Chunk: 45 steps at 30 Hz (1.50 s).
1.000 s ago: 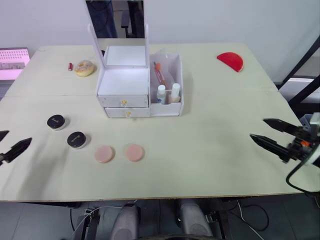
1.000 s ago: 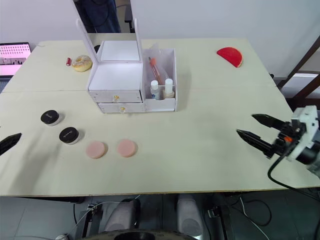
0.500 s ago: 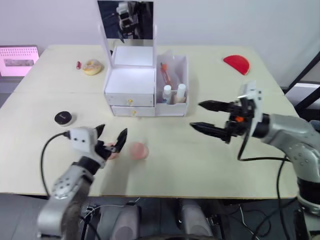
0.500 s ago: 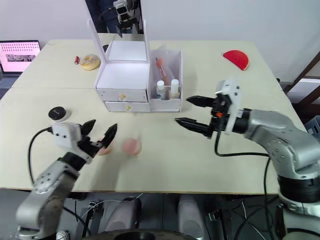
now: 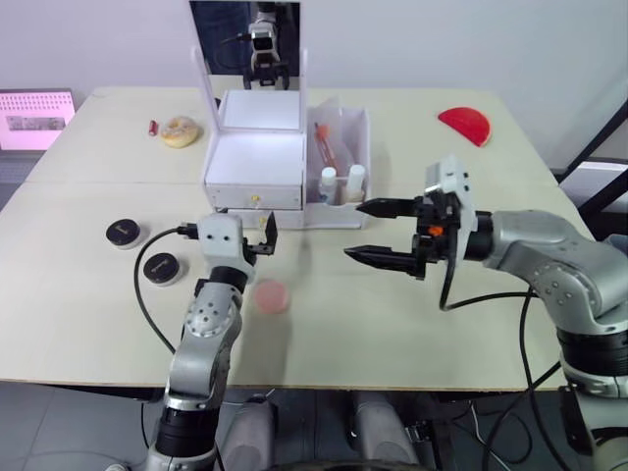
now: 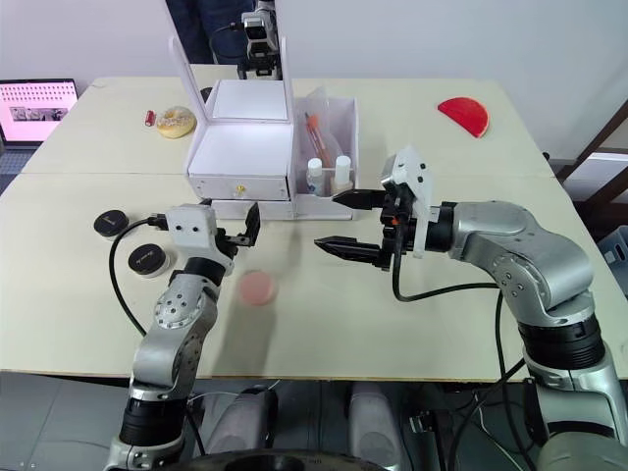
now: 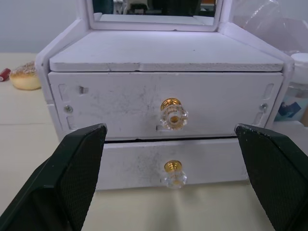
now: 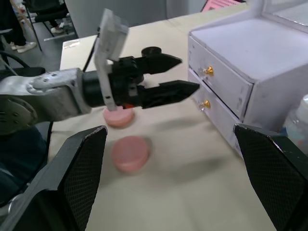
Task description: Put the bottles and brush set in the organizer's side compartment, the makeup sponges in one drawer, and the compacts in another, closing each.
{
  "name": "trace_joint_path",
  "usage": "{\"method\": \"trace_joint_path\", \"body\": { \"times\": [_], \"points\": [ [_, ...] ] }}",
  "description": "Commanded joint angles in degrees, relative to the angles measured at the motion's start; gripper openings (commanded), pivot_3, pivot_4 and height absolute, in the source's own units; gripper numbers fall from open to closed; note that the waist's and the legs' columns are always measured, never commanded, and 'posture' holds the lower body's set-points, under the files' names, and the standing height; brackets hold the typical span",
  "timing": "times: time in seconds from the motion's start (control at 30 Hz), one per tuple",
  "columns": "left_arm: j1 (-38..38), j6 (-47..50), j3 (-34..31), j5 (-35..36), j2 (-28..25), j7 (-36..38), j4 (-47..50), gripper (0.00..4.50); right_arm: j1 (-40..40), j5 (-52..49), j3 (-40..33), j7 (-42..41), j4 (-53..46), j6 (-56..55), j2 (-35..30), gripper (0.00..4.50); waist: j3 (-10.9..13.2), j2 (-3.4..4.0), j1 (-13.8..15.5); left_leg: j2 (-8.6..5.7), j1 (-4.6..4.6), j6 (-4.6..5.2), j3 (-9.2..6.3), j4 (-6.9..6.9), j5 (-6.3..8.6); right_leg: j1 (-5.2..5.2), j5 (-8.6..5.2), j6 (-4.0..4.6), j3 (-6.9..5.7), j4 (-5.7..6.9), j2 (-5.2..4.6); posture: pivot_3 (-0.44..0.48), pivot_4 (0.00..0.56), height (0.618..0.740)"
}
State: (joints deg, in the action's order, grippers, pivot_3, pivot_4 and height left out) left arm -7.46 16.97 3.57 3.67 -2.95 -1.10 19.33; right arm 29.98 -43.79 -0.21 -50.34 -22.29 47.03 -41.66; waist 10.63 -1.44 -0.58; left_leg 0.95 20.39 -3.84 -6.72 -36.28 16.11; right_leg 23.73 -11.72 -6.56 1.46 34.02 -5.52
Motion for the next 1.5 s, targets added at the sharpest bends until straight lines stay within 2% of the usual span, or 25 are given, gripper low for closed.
{"method": "trace_joint_path", "body": {
  "times": [0.03, 0.37, 0.57, 0.67, 0.87, 0.9, 1.17, 1.5],
  "points": [
    [-3.0, -1.8, -0.9, 0.2, 0.1, 1.0, -0.6, 4.5, 0.4, -0.7, -1.2, 1.1, -1.6, -0.5, 1.1, 4.46, 0.0, 0.0, 0.0, 0.0, 0.0, 0.0, 0.0, 0.0, 0.0, 0.0, -0.01, -0.01, 0.0, 0.0, 0.0, 0.0, 0.15, 0.739],
    [-4.3, -2.8, -1.4, 0.5, 0.1, 2.7, -2.4, 4.5, 1.0, -3.9, -5.6, 4.3, -1.1, -2.4, 6.4, 4.46, 0.0, 0.01, 0.0, 0.0, -0.02, 0.0, -0.01, 0.01, 0.0, 0.01, -0.01, -0.02, -0.01, 0.03, 0.0, 0.0, 0.15, 0.739],
    [-5.1, -3.7, -1.6, 0.8, 0.5, 2.9, -3.7, 4.5, 0.5, -3.6, -6.4, 3.9, -1.2, -4.5, 7.1, 4.46, 0.0, 0.01, 0.0, 0.0, -0.01, 0.0, -0.01, 0.03, 0.0, 0.0, -0.02, -0.05, -0.01, 0.02, 0.0, 0.0, 0.15, 0.739],
    [-5.1, -4.4, -1.4, 0.5, 0.9, 3.1, -4.7, 3.63, 0.3, -3.3, -6.3, 3.8, -1.2, -5.0, 6.9, 4.5, 0.0, 0.01, 0.0, 0.0, -0.01, 0.0, -0.01, 0.05, 0.0, 0.01, -0.03, -0.05, -0.01, 0.01, 0.0, 0.0, 0.15, 0.739],
    [-5.3, -5.1, -1.4, 0.3, 1.5, 3.3, -5.8, 0.5, 0.7, -3.3, -6.3, 4.0, -1.1, -4.9, 6.5, 4.5, 0.0, 0.01, 0.0, 0.0, -0.02, 0.0, -0.01, 0.04, 0.0, 0.01, -0.03, -0.05, -0.01, 0.01, 0.0, 0.0, 0.15, 0.739],
    [-5.3, -5.2, -1.4, 0.3, 1.5, 3.3, -5.9, 0.28, 0.7, -3.3, -6.3, 4.1, -1.2, -4.9, 6.4, 4.5, 0.0, 0.01, 0.0, 0.0, -0.02, 0.0, -0.01, 0.04, 0.0, 0.01, -0.03, -0.05, -0.01, 0.02, 0.0, 0.0, 0.15, 0.739],
    [-3.9, -5.7, -1.2, 0.1, 1.1, 3.8, -4.8, 0.29, 0.9, -3.7, -6.5, 4.5, -1.7, -4.5, 6.2, 4.5, 0.0, 0.01, 0.0, 0.0, -0.01, 0.0, -0.01, 0.05, 0.0, 0.01, -0.03, -0.05, -0.01, 0.02, 0.0, 0.0, 0.15, 0.739],
    [10.1, -10.9, 1.0, 0.7, -3.2, 9.8, 5.2, 0.29, 2.0, -4.4, -6.2, 4.1, -1.4, -4.5, 6.7, 4.5, 0.0, 0.04, -0.1, 0.0, 0.02, 0.0, -0.01, 0.13, 0.0, 0.08, -0.08, -0.09, 0.0, -0.01, 0.0, 0.0, 0.15, 0.739]
  ]
}}
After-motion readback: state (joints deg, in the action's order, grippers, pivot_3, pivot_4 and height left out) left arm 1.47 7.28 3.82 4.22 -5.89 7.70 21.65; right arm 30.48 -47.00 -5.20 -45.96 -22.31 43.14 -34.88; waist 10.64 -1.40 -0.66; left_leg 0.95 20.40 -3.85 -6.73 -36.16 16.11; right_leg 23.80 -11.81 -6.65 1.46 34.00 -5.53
